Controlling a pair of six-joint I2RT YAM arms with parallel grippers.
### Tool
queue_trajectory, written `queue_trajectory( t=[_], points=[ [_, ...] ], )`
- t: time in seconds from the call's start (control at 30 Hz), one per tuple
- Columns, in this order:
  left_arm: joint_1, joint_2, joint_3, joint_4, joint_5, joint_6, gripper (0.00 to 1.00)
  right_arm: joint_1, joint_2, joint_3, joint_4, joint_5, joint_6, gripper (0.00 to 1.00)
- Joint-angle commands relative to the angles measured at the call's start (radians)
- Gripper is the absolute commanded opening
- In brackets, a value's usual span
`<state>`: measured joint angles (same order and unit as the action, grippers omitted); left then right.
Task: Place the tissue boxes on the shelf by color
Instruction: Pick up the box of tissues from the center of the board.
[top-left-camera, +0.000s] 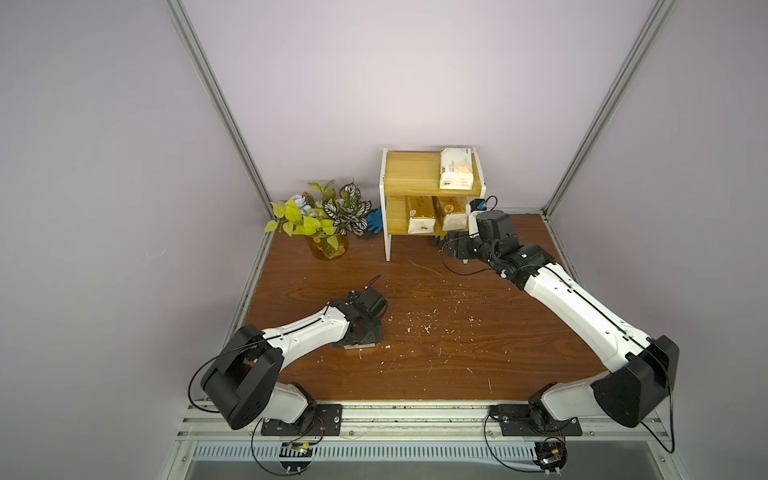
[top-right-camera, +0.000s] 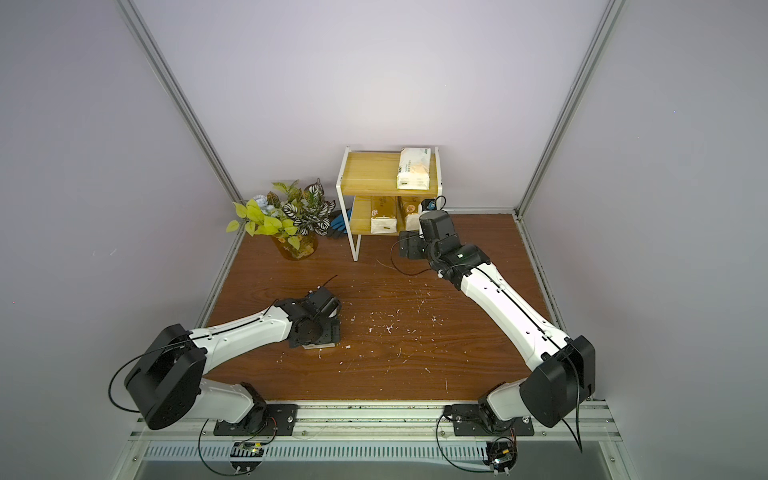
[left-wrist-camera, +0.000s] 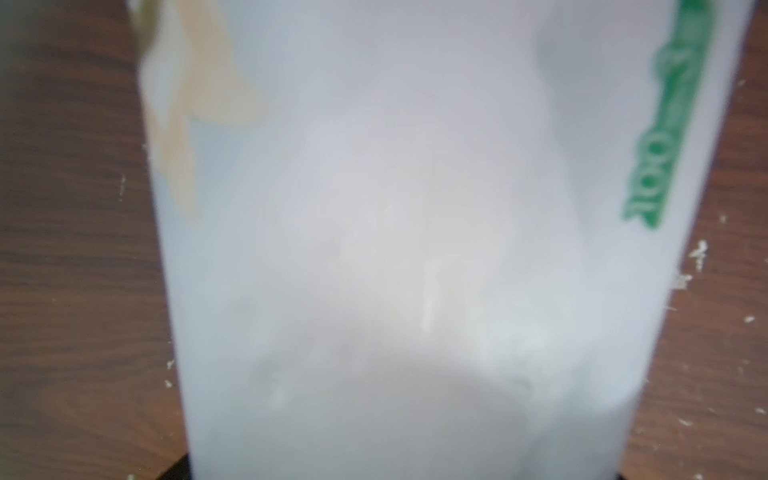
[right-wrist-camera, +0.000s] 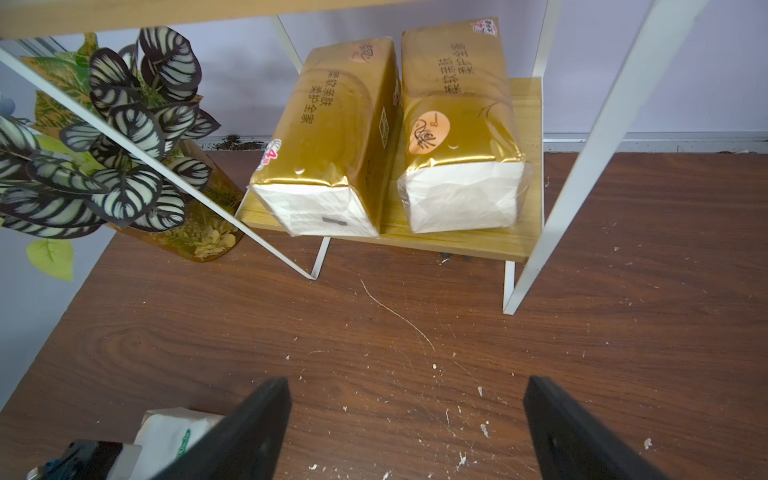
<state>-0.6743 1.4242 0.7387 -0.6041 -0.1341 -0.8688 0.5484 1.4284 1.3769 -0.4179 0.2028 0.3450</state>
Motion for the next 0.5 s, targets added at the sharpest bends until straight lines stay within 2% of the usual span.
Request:
queue_trajectory(
  t=[0.0,0.07,0.3,0.47],
  points=[
    [-0.011,0.024,-0.006,-0.01,0.025,0.005,0.99,0.003,-0.033,0.021,-0.007,0.006,-0.006,0.94],
    [-0.012,0.031,-0.004,-0.008,0.026,0.009,0.98,0.003,-0.034,0.025,-0.011,0.013,-0.01,0.92],
    [-0.012,0.038,0.017,-0.012,0.021,0.031,0.61,0.004,-0.026,0.017,-0.003,0.005,0.014,0.87],
    [-0.013,0.031,0.061,-0.043,-0.002,0.048,0.59,0.003,-0.026,0.014,0.017,-0.008,0.024,0.87]
  ],
)
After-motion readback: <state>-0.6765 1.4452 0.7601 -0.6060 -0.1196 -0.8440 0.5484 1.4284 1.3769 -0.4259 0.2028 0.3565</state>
